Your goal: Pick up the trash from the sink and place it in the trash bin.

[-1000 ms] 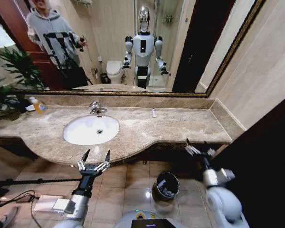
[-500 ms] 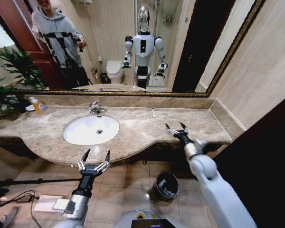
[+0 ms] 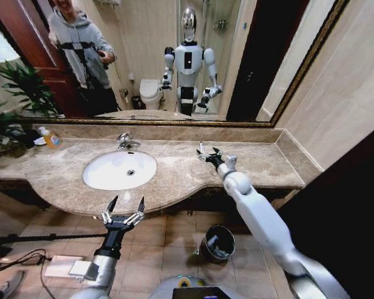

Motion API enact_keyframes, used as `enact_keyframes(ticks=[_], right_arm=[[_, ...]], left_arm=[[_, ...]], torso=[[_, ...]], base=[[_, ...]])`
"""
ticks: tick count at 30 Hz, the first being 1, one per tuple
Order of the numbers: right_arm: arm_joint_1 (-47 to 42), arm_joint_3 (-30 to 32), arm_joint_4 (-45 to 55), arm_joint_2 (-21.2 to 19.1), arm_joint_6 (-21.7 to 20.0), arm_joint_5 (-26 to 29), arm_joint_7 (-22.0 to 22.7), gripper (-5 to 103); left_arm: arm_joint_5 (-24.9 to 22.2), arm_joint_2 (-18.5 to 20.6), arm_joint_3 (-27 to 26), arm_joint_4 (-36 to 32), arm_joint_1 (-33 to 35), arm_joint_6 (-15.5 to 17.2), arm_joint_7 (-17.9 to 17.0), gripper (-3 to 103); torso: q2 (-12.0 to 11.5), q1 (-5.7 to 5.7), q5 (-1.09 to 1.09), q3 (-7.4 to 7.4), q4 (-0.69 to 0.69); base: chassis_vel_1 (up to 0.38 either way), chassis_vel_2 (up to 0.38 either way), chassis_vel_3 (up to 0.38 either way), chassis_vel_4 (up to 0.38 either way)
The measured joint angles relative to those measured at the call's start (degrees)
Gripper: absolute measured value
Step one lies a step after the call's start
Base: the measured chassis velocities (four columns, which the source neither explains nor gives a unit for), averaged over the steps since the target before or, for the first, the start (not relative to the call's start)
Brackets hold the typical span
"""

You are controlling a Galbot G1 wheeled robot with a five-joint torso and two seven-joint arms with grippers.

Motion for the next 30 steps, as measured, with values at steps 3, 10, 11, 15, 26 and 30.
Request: enact_keyframes(ticks=[3,10,11,15,26,30], right_arm=[[2.17,-0.84,-4.09,2.24,0.65,-1.24,1.15,100],[6.28,-2.07,-13.79,8.63,2.3,-5.0,3.06,100],[6.46,-2.0,-14.37,9.05,2.39,-5.13,3.48,100],[6.57,0.04,-17.35,10.21,3.3,-7.81,5.27,100],[11.26,1.78,-28.52,14.82,5.57,-9.78,4.41,100],[13.87,2.52,-32.77,16.22,6.1,-10.24,3.47,100]], left_arm=[[0.0,0.0,0.0,0.0,0.0,0.0,0.0,100],[0.0,0.0,0.0,0.0,0.0,0.0,0.0,100],[0.0,0.0,0.0,0.0,0.0,0.0,0.0,100],[0.0,0.0,0.0,0.0,0.0,0.0,0.0,100],[0.0,0.0,0.0,0.0,0.0,0.0,0.0,100],[0.0,0.0,0.0,0.0,0.0,0.0,0.0,100]], torso=[[0.0,-0.01,0.02,0.0,0.0],[0.0,0.0,0.01,0.0,0.02],[0.0,0.0,0.01,0.0,0.02],[0.0,0.0,0.0,0.0,0.01],[0.01,-0.01,0.01,-0.01,0.01],[0.0,0.0,0.0,0.0,0.01]], base=[[0.0,0.0,0.0,0.0],[0.0,0.0,0.0,0.0],[0.0,0.0,0.0,0.0],[0.0,0.0,0.0,0.0],[0.0,0.0,0.0,0.0],[0.0,0.0,0.0,0.0]])
